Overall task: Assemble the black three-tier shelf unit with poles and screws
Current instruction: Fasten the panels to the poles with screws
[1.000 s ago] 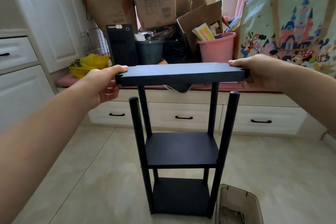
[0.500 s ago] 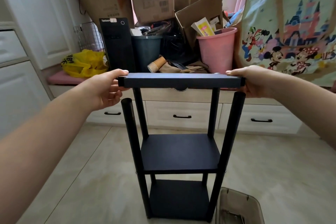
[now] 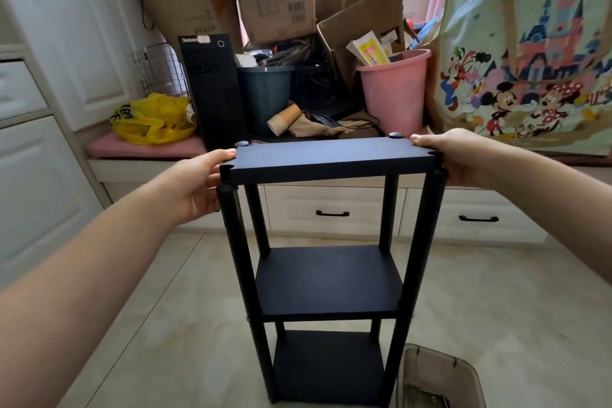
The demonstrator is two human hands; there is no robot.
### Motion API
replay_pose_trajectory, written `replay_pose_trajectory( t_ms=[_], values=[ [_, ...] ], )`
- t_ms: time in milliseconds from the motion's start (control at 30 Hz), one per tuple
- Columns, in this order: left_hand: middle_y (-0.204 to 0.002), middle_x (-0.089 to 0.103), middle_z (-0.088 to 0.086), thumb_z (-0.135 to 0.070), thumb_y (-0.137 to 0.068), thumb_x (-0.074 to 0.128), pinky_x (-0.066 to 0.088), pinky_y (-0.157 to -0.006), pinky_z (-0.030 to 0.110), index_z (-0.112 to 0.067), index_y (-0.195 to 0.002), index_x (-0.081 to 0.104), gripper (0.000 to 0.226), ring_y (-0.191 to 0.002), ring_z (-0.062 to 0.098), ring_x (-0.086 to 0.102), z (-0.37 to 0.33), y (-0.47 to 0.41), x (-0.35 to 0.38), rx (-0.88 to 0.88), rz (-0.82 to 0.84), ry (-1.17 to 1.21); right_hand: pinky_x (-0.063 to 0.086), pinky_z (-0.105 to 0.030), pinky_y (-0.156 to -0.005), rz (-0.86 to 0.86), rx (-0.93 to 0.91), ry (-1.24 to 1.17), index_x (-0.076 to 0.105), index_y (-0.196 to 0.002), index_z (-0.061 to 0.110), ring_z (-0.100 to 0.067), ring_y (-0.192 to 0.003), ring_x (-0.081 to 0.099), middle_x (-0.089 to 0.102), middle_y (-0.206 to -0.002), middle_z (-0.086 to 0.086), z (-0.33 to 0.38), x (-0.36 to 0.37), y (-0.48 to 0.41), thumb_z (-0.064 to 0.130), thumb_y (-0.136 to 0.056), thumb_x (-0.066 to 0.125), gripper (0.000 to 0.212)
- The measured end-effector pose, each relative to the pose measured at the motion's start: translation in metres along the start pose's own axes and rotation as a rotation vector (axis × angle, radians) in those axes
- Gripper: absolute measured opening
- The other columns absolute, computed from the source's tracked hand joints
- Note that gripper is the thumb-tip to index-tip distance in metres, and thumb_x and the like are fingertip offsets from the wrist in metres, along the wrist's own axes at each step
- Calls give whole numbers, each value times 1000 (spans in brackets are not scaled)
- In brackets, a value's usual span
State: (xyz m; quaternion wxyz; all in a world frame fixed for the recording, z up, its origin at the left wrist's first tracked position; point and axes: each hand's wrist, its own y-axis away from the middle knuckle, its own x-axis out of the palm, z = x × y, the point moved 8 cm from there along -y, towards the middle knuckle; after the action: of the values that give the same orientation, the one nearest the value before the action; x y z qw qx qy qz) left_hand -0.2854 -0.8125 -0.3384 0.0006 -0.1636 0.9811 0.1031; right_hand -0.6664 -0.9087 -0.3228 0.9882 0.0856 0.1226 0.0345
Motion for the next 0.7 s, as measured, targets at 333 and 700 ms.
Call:
replay_pose_trajectory(
  t_ms=[333, 700],
  values=[
    [-64, 73, -4, -38, -94, 68, 54, -45, 22, -15, -113, 65, 30, -50, 8, 68, -1, -2, -5, 67, -12, 3, 51, -20, -42, -40, -35, -17, 62, -96, 11, -12, -61, 61, 62, -80, -2, -1, -1, 4, 36, -93, 67, 25],
    [-67, 70, -3, -36, -95, 68, 52, -46, 19, -12, -114, 64, 31, -45, 6, 63, 5, -4, -1, 76, -48, 16, 51, -18, -44, -35, -52, -1, 62, -91, 13, -12, -63, 57, 61, -77, -1, -1, 2, 2, 38, -95, 64, 26]
  ],
)
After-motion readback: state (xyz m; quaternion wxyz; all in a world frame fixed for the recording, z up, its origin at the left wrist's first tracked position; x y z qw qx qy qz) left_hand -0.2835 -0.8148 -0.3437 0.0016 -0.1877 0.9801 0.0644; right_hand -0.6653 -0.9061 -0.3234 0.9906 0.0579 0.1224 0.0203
